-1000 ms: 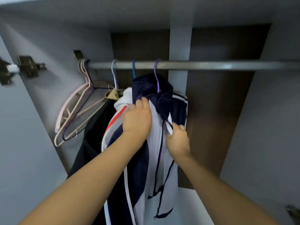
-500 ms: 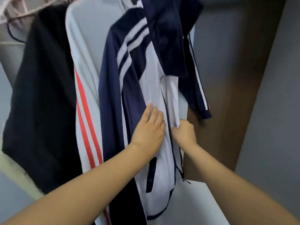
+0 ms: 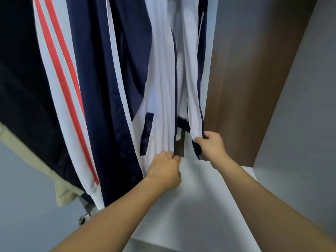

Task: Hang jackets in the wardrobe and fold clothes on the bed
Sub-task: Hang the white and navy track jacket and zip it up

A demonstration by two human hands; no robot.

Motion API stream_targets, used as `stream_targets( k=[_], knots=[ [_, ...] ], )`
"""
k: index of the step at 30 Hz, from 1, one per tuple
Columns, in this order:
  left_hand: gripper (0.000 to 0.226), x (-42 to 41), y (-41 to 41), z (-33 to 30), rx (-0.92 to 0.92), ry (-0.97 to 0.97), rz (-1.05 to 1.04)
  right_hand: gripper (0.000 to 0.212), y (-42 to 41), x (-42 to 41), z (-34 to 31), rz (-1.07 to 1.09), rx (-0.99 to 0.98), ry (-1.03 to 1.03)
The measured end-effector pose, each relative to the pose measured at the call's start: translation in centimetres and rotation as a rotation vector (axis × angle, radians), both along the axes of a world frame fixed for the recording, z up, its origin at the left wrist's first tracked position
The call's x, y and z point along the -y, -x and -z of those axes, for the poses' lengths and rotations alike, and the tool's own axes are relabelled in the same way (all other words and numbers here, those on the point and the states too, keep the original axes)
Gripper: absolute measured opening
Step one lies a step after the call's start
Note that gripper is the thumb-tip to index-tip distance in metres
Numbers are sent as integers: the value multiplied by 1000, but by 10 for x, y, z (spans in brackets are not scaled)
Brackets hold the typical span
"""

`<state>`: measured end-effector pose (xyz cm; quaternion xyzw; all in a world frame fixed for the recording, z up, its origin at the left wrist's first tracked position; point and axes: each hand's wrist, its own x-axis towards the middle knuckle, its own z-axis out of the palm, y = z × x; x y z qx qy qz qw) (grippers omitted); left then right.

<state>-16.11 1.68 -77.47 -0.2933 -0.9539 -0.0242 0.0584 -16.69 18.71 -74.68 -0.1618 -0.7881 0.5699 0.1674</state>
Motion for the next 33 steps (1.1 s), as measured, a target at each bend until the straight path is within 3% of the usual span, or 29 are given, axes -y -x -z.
stream_targets(
  k=[6, 8, 12, 14, 18, 20, 25, 28, 31, 33],
  knots=[
    [3, -13, 4, 49, 792, -926, -492, 8, -29, -6, 14, -57, 83, 322],
    [21, -19, 6, 56, 1003, -1222, -654, 14, -37, -9, 12, -93, 129, 338],
    [33, -31, 12, 59, 1165, -1728, -752, 24, -51, -8, 11, -120, 169, 370],
    [37, -37, 16, 58, 1195, -1891, -745, 26, -53, -10, 10, -165, 168, 530],
    [55, -39, 23, 64, 1204, -1987, -806, 25, -56, -17, 9, -266, 118, 1038],
    [53, -36, 27, 69, 1170, -2041, -797, 26, -57, -17, 12, -295, 103, 1126],
    [10, -47, 29, 71, 1128, -2005, -647, 25, -57, -18, 17, -372, 134, 1071],
    [11, -50, 20, 71, 1073, -1812, -639, 23, -57, -21, 19, -303, 116, 1130],
    [8, -42, 1, 57, 1241, -1709, -484, 32, -60, -22, 19, -277, 119, 1015],
    [8, -31, -12, 45, 1389, -1694, -362, 24, -64, -18, 19, -332, 142, 862]
  ],
)
